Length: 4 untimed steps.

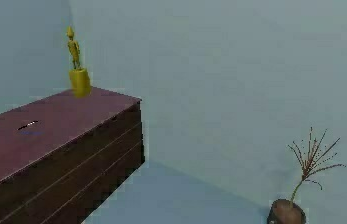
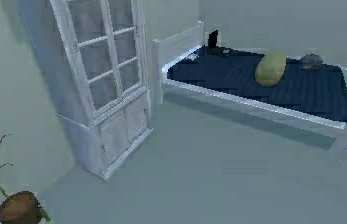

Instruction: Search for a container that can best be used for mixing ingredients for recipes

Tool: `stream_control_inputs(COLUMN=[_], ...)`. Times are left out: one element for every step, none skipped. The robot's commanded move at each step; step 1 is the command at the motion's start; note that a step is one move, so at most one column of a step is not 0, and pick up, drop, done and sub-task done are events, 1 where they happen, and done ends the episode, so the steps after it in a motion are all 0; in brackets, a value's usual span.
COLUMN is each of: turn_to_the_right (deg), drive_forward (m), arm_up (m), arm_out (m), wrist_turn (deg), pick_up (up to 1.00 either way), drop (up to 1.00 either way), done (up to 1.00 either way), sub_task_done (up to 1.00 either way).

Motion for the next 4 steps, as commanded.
stream_control_inputs(turn_to_the_right=[-45.0,-45.0,-45.0,-24.0], drive_forward=[0.00,0.00,0.00,0.00], arm_up=[0.00,0.00,0.00,0.00], arm_out=[0.00,0.00,0.00,0.00], wrist_turn=[0.0,0.0,0.0,0.0], pick_up=[0.00,0.00,0.00,0.00], drop=[0.00,0.00,0.00,0.00], done=[0.00,0.00,0.00,0.00], sub_task_done=[0.00,0.00,0.00,0.00])
